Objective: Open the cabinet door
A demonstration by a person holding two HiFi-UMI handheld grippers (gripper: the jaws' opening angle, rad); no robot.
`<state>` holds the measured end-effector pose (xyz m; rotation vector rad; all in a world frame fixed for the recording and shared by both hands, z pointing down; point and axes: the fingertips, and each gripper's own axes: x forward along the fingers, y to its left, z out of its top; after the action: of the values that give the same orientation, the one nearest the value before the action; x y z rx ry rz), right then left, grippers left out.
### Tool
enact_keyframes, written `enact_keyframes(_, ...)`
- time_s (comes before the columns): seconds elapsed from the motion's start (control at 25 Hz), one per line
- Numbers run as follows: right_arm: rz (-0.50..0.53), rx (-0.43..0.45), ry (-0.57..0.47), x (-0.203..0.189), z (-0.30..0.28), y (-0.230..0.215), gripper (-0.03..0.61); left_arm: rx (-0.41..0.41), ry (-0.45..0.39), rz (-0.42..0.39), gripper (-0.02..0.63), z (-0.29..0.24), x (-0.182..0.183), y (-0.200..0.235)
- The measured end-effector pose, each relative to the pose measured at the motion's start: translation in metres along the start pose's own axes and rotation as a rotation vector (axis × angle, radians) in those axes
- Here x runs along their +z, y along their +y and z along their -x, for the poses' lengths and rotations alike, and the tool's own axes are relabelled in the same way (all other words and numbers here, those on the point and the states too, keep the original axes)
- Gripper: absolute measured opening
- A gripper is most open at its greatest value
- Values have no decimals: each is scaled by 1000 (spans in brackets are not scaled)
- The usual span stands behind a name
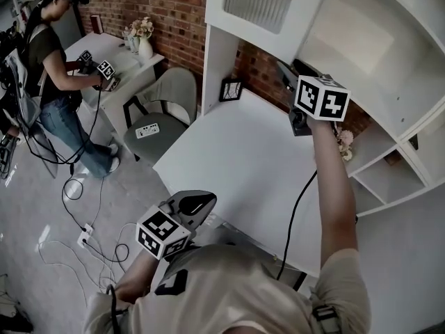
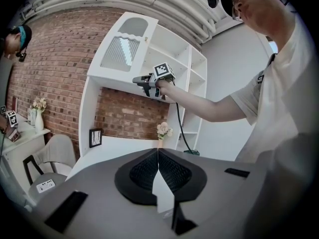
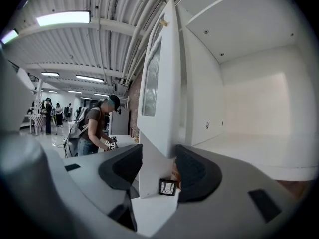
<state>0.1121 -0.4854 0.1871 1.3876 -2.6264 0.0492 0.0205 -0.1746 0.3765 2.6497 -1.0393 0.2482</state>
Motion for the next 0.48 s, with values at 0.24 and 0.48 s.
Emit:
enact_keyframes(0.24, -52, 142, 2, 1, 11, 21, 225, -20, -1, -8, 17, -1, -2, -4)
enact_keyframes(0.48, 26, 187, 32, 0, 21, 37, 210, -37, 0, -8, 17, -4, -1, -11)
